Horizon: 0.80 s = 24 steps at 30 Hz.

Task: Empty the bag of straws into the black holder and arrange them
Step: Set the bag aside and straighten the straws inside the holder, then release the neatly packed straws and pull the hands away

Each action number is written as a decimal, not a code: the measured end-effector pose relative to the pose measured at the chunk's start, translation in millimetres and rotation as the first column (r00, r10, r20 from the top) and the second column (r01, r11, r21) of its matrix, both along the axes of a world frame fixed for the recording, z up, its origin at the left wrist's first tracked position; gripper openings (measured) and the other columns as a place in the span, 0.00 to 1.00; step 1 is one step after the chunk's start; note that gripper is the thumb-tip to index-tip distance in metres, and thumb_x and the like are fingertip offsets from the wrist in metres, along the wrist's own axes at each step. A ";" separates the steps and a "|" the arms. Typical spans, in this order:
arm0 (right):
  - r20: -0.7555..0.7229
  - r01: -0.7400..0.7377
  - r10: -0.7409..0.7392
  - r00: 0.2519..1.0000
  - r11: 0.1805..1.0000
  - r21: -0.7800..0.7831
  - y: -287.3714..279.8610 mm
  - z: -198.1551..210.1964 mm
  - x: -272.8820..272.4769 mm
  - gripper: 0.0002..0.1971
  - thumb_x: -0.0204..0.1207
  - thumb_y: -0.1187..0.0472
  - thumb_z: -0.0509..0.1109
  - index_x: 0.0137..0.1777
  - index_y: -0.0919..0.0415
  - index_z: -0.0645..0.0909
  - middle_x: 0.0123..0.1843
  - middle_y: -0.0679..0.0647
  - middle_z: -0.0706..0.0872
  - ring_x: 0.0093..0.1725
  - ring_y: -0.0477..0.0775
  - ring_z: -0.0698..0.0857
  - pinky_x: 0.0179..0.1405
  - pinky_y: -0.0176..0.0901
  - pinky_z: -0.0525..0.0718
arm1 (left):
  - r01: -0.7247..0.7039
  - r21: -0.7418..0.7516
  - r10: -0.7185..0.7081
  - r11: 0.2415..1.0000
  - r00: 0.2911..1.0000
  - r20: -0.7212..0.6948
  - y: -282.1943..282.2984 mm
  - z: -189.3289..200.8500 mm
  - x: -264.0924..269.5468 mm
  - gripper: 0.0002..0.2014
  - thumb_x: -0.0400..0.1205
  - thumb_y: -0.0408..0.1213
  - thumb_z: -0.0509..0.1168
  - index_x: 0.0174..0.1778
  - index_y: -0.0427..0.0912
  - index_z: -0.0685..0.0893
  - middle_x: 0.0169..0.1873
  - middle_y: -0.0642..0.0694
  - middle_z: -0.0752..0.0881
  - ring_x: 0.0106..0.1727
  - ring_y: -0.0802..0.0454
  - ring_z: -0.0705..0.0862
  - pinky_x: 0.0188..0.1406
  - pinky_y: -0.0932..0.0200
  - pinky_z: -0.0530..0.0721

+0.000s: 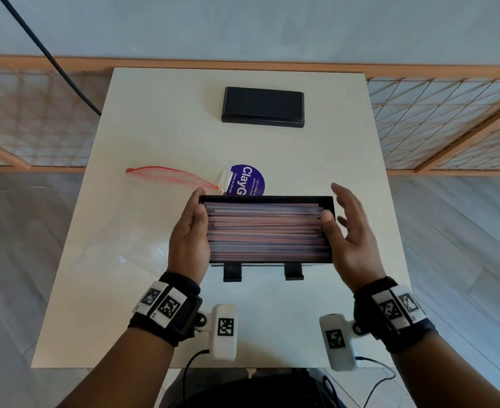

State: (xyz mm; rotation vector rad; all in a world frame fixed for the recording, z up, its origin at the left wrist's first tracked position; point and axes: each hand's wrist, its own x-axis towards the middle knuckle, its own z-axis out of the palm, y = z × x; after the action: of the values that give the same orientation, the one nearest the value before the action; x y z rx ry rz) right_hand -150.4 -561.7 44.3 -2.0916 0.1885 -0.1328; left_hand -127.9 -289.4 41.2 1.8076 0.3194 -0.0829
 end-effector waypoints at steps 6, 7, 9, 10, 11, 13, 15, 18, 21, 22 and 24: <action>-0.107 0.034 -0.004 0.994 0.958 0.285 16.3 -3.7 -1.8 0.30 0.87 0.46 0.55 0.89 0.50 0.63 0.88 0.44 0.69 0.85 0.33 0.64 0.82 0.27 0.63 | 0.017 -0.150 -0.023 0.989 0.999 -0.033 -2.3 8.8 -5.4 0.24 0.95 0.48 0.46 0.88 0.53 0.70 0.75 0.67 0.81 0.68 0.83 0.80 0.61 0.80 0.82; -0.110 0.049 -0.016 0.994 0.952 0.302 17.8 -3.4 -0.3 0.30 0.88 0.46 0.55 0.89 0.50 0.64 0.87 0.44 0.70 0.85 0.34 0.65 0.82 0.29 0.63 | 0.012 -0.172 -0.019 0.985 0.999 -0.035 -2.7 9.3 -5.2 0.24 0.96 0.48 0.45 0.88 0.53 0.69 0.73 0.69 0.80 0.64 0.86 0.81 0.56 0.82 0.82; -0.111 0.058 -0.023 0.994 0.943 0.327 20.7 -2.5 2.5 0.29 0.88 0.45 0.55 0.88 0.49 0.65 0.87 0.44 0.71 0.85 0.36 0.66 0.83 0.31 0.64 | -0.007 -0.209 -0.004 0.978 0.999 -0.054 -3.6 12.0 -2.8 0.25 0.96 0.49 0.43 0.88 0.54 0.70 0.72 0.68 0.81 0.59 0.87 0.83 0.50 0.85 0.81; -0.112 0.057 -0.021 0.994 0.941 0.333 22.1 -2.3 3.1 0.29 0.88 0.45 0.55 0.88 0.49 0.65 0.87 0.43 0.71 0.85 0.36 0.67 0.82 0.30 0.65 | -0.019 -0.223 0.005 0.975 0.998 -0.064 -3.4 14.0 -1.3 0.25 0.96 0.51 0.43 0.88 0.55 0.71 0.72 0.67 0.81 0.59 0.87 0.84 0.49 0.85 0.81; -0.110 0.051 -0.015 0.994 0.942 0.332 23.3 -2.3 3.2 0.29 0.88 0.45 0.55 0.89 0.49 0.64 0.87 0.43 0.70 0.85 0.35 0.66 0.82 0.29 0.64 | -0.031 -0.238 0.015 0.971 0.997 -0.071 -2.3 14.1 0.5 0.25 0.95 0.53 0.44 0.88 0.56 0.71 0.73 0.67 0.82 0.60 0.85 0.84 0.49 0.84 0.81; -0.106 0.037 -0.003 0.994 0.948 0.315 23.7 -3.4 1.5 0.30 0.88 0.45 0.54 0.89 0.49 0.63 0.87 0.43 0.69 0.85 0.35 0.65 0.83 0.31 0.64 | -0.053 -0.242 0.036 0.969 0.997 -0.073 0.4 11.9 2.5 0.26 0.95 0.55 0.45 0.88 0.56 0.72 0.73 0.67 0.83 0.64 0.81 0.85 0.52 0.82 0.82; -0.112 0.024 0.011 0.994 0.951 0.307 22.2 -4.3 0.2 0.30 0.88 0.45 0.54 0.89 0.49 0.62 0.87 0.43 0.69 0.85 0.35 0.65 0.85 0.37 0.64 | -0.039 -0.243 0.020 0.969 0.996 -0.083 4.4 10.7 1.0 0.27 0.94 0.59 0.45 0.87 0.58 0.71 0.73 0.67 0.84 0.69 0.75 0.84 0.61 0.75 0.83; -0.106 0.035 -0.001 0.994 0.947 0.319 17.8 -1.6 -0.8 0.29 0.88 0.44 0.53 0.89 0.49 0.64 0.87 0.42 0.70 0.85 0.34 0.65 0.87 0.42 0.63 | 0.030 -0.196 -0.051 0.980 0.993 -0.102 11.2 15.8 2.2 0.30 0.92 0.64 0.44 0.88 0.59 0.71 0.81 0.58 0.80 0.82 0.60 0.79 0.82 0.54 0.75; -0.013 0.111 -0.114 0.993 0.933 0.341 5.6 7.0 -3.4 0.26 0.90 0.48 0.54 0.85 0.53 0.70 0.84 0.45 0.76 0.84 0.40 0.71 0.87 0.51 0.66 | 0.040 0.098 -0.037 0.994 0.999 -0.029 34.6 34.1 11.6 0.25 0.94 0.52 0.54 0.85 0.48 0.76 0.81 0.50 0.81 0.83 0.49 0.78 0.82 0.56 0.72; 0.028 0.130 -0.149 0.988 0.927 0.351 -0.2 11.7 -4.7 0.24 0.91 0.51 0.54 0.84 0.55 0.73 0.82 0.48 0.79 0.83 0.44 0.74 0.86 0.55 0.68 | 0.054 0.248 -0.056 0.967 0.998 0.001 46.5 38.5 13.9 0.24 0.90 0.46 0.59 0.84 0.47 0.78 0.81 0.49 0.81 0.82 0.44 0.79 0.82 0.53 0.74; 0.089 0.120 -0.165 0.982 0.919 0.375 -7.7 22.7 -5.9 0.21 0.90 0.56 0.55 0.79 0.59 0.77 0.76 0.53 0.83 0.79 0.51 0.79 0.83 0.61 0.71 | 0.150 0.602 -0.121 0.784 0.989 -0.090 71.7 38.1 15.6 0.32 0.81 0.42 0.63 0.86 0.50 0.73 0.85 0.49 0.74 0.86 0.39 0.72 0.84 0.39 0.69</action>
State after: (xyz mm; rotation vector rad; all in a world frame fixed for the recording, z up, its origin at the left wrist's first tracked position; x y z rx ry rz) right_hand -156.3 -569.4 67.0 -1.6878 0.2724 -0.2878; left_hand -112.3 -217.8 79.3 2.4799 0.2627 -0.1346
